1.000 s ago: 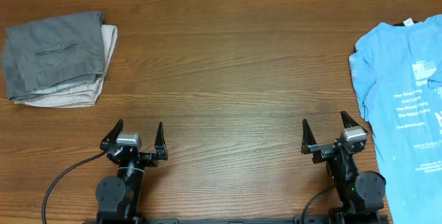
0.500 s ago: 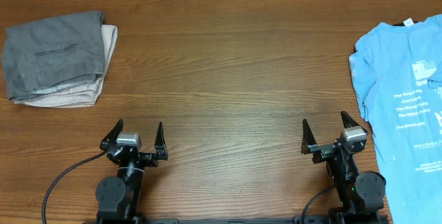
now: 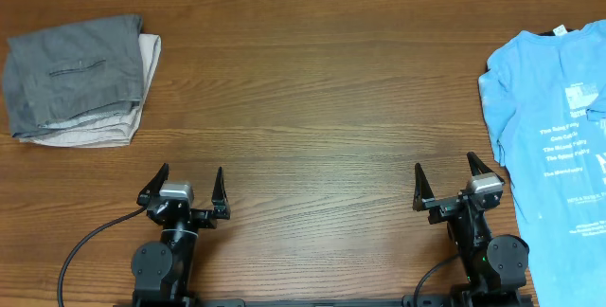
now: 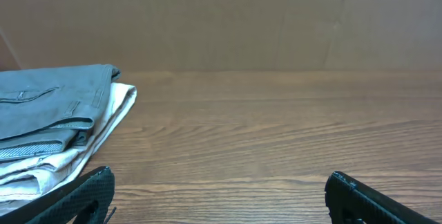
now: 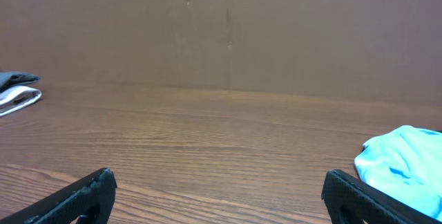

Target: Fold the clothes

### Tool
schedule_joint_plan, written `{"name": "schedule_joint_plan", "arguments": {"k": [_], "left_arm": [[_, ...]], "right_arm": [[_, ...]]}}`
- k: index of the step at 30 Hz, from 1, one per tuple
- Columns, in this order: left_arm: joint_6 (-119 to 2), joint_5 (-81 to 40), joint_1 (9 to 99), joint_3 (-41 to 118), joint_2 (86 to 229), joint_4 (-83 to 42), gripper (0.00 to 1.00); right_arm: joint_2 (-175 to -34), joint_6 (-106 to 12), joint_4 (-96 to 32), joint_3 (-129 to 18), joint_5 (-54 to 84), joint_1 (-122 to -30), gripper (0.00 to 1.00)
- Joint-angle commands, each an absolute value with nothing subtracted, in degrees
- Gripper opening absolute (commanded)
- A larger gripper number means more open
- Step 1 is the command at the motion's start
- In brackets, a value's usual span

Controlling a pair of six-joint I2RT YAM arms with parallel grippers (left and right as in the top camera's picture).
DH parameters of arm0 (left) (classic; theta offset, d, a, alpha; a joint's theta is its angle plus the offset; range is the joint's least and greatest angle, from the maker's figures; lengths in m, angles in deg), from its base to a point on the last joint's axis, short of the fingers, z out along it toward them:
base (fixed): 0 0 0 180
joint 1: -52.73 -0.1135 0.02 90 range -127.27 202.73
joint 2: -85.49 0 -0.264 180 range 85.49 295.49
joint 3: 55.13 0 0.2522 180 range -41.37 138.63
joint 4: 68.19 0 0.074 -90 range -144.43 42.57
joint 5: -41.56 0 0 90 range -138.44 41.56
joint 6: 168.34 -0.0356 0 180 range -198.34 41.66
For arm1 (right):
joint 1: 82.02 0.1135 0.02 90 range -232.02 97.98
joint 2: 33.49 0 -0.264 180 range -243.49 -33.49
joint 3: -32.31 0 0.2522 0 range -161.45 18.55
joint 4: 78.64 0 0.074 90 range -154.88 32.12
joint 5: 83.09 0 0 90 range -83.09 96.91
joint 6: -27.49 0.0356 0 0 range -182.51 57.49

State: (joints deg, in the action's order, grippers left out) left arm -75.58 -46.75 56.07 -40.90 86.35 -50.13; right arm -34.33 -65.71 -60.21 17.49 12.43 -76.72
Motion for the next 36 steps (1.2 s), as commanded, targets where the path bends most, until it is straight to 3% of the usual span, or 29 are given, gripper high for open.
{"name": "schedule_joint_plan", "arguments": {"k": [1, 36], "left_arm": [[-76.7, -46.1, 55.8, -41.1, 85.7, -50.2, 1.0], [-76.7, -46.1, 55.8, -41.1, 85.7, -50.2, 1.0]], "right_arm": [[-33.7, -65.5, -60.5, 18.1, 12.0, -76.6, 1.0], [-33.7, -65.4, -60.7, 18.1, 13.9, -76.5, 1.0]]}}
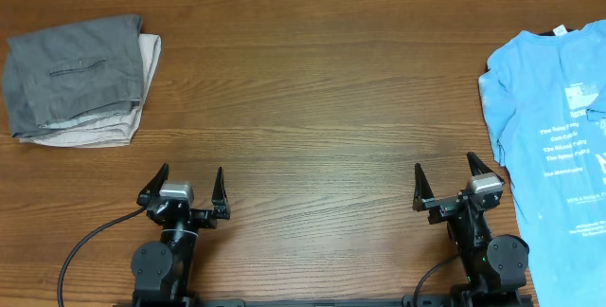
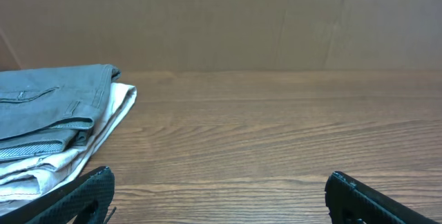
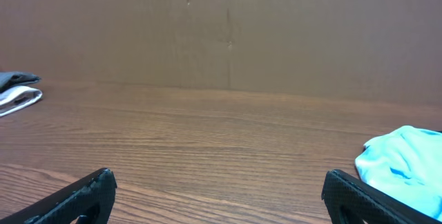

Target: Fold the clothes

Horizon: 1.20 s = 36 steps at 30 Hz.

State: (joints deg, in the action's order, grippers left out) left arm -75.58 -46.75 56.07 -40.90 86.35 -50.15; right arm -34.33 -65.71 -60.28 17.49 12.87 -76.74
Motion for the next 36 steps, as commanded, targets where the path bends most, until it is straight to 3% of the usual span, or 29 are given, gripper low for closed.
{"name": "schedule_joint_plan", "arguments": {"k": [1, 7, 12, 16, 23, 36], "left_arm": [[-76.7, -46.1, 55.8, -41.1, 85.7, -50.2, 1.0], [-76.7, -46.1, 55.8, -41.1, 85.7, -50.2, 1.0], [-76.7, -46.1, 55.8, -41.1, 85.8, -50.2, 1.0], [-76.7, -46.1, 55.8, -41.1, 85.7, -50.2, 1.0], [-76.7, -46.1, 55.8, -41.1, 85.7, -50.2, 1.0], [-76.7, -46.1, 55.8, -41.1, 85.7, -50.2, 1.0]], "right_arm": [[-33.7, -65.4, -60.7, 18.1, 14.0, -76.5, 1.0], [-33.7, -65.2, -61.2, 18.1, 14.4, -76.5, 1.0], [-33.7, -55.2, -64.3, 16.9, 17.5, -76.5, 1.0], [-33.7, -55.1, -59.4, 10.6, 17.5, -76.5, 1.0], [-37.5, -55.0, -45.1, -8.3, 15.3, -76.5, 1.0], [-65.5, -55.2, -15.9, -52.1, 4.5, -76.6, 1.0]]}}
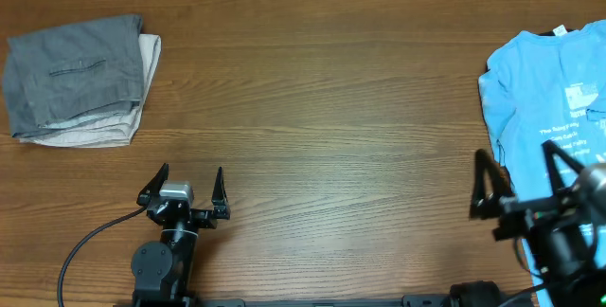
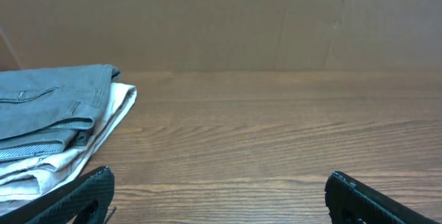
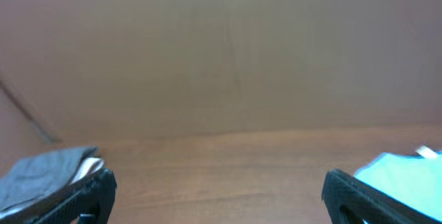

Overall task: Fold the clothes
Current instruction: 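Reach the right gripper to the light-blue T-shirt's far edge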

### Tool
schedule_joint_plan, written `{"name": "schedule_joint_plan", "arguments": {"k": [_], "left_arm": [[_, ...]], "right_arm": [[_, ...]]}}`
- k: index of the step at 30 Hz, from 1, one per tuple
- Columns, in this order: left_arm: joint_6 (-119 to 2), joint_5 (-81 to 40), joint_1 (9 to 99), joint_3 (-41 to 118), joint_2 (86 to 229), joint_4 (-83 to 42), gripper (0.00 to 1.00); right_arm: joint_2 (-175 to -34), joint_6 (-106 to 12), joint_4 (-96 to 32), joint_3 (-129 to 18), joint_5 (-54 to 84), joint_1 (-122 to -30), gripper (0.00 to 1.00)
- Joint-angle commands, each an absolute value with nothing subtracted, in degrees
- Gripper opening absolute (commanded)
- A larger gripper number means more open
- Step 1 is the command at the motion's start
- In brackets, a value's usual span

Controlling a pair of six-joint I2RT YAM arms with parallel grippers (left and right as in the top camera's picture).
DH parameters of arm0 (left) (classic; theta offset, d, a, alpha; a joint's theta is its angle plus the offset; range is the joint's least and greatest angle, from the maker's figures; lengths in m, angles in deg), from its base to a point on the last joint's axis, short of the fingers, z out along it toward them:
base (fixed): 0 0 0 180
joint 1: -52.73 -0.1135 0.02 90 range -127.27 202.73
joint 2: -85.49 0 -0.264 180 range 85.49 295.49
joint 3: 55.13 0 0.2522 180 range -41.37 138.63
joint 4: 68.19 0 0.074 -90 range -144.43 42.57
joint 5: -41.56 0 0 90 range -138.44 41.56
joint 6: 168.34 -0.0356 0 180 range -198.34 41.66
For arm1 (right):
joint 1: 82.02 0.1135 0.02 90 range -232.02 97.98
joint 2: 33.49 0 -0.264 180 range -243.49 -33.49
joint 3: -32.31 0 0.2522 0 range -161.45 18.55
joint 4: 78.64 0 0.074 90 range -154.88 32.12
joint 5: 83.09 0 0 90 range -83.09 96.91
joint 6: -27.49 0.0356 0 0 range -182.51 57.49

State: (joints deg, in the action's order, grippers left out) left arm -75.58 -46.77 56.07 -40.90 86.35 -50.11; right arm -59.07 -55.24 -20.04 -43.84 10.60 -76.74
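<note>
A light blue T-shirt (image 1: pixel 554 99) with white print lies spread out at the table's right edge, part of it running out of view. My right gripper (image 1: pixel 516 179) is open with nothing between its fingers, raised above the table beside the shirt's left hem; its wrist view is blurred and shows the shirt (image 3: pixel 404 165) at the right. My left gripper (image 1: pixel 185 186) stands open and empty near the front edge, left of centre. A folded stack, grey trousers (image 1: pixel 71 70) on a beige garment (image 1: pixel 114 132), lies at the far left.
The wooden table (image 1: pixel 322 108) stretches between the stack and the shirt. A brown wall (image 2: pixel 221 16) closes the far side. A black cable (image 1: pixel 85 241) runs from the left arm's base toward the front edge.
My right gripper has left its resting place near the front edge; it is now higher and further right, at the shirt's edge, still open. The left arm and the clothes are unchanged.
At both earlier moments the two grippers rested open near the front edge, the shirt spread at the right and the folded stack at the left. Only the right arm now stands elsewhere, raised and shifted toward the shirt.
</note>
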Motion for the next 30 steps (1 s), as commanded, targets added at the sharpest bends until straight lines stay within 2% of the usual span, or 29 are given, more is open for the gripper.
{"name": "schedule_joint_plan", "arguments": {"k": [1, 9, 13, 17, 23, 25, 28, 30], "left_arm": [[-76.7, -46.1, 55.8, -41.1, 85.7, -50.2, 1.0], [-76.7, -46.1, 55.8, -41.1, 85.7, -50.2, 1.0], [-76.7, -46.1, 55.8, -41.1, 85.7, -50.2, 1.0], [-76.7, -46.1, 55.8, -41.1, 85.7, -50.2, 1.0], [-76.7, -46.1, 55.8, -41.1, 85.7, -50.2, 1.0], [-76.7, -46.1, 55.8, -41.1, 85.7, -50.2, 1.0], [-76.7, -46.1, 55.8, -41.1, 85.7, -50.2, 1.0], [-76.7, -46.1, 55.8, -41.1, 85.7, -50.2, 1.0]], "right_arm": [[-68.3, -55.2, -13.4, -55.2, 3.0, -76.6, 1.0], [-91.9, -55.2, 2.0, -77.6, -6.2, -76.7, 1.0], [-104.5, -55.2, 6.1, -87.0, -8.0, -80.5, 1.0], [-115.7, -55.2, 7.6, -92.5, -2.9, -88.0, 1.0], [-125.8, -54.9, 7.0, -92.9, 4.5, -95.9, 1.0], [-128.2, -54.7, 7.7, -92.8, 4.5, -97.9, 0.95], [-132.5, -55.2, 9.7, -92.8, 4.5, -100.9, 0.93], [-136.4, -55.7, 11.5, -92.8, 5.1, -103.1, 0.84]]}}
